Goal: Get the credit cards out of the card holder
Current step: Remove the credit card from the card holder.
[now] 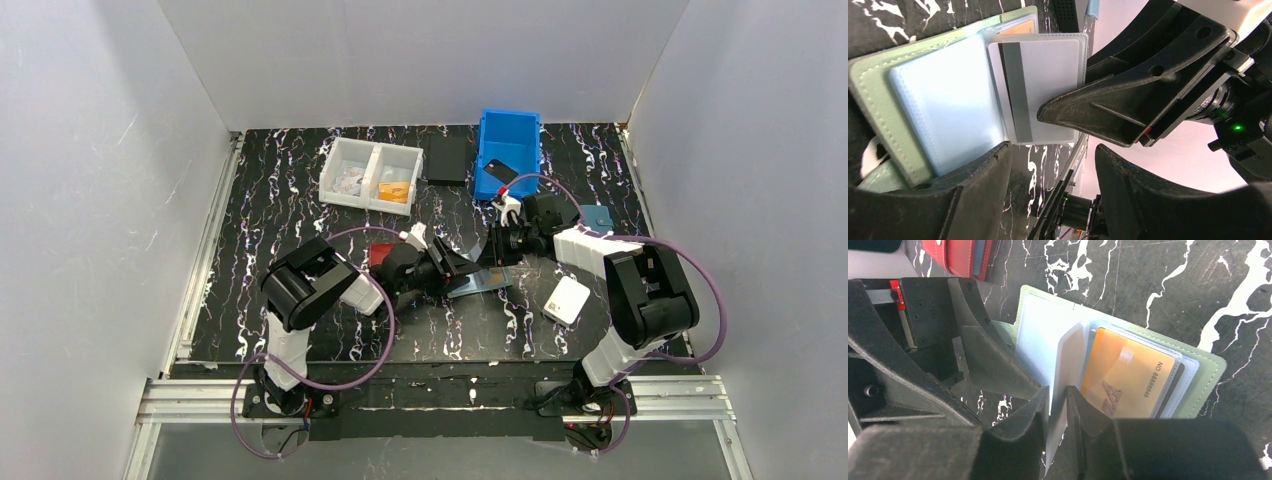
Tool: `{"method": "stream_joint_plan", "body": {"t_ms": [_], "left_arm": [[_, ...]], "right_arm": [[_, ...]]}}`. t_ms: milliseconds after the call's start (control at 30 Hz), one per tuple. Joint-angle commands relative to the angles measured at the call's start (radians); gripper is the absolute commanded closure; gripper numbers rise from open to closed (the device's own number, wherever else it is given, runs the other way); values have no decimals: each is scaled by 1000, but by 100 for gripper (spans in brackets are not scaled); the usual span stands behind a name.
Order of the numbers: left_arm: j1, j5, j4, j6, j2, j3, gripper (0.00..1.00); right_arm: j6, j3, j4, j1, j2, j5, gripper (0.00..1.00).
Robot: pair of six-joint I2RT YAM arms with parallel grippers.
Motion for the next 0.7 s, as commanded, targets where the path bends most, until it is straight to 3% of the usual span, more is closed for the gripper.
{"method": "stream_joint_plan", "body": {"t_ms": [0,267,533,667], "left_arm": [[4,-47,-75,71,-115,-31,40],[4,-87,-129,162,-255,-115,41],[-32,-175,-325,292,-554,-213,39],[-60,-223,-353,288,-645,-273,27]], "right_arm": [[-24,9,-5,-7,-43,13,78],[-11,3,12,-10,-25,-57,97],[114,-62,158,-15,-17,-219,99],[183,-94,230,-15,3,-271,99]]}}
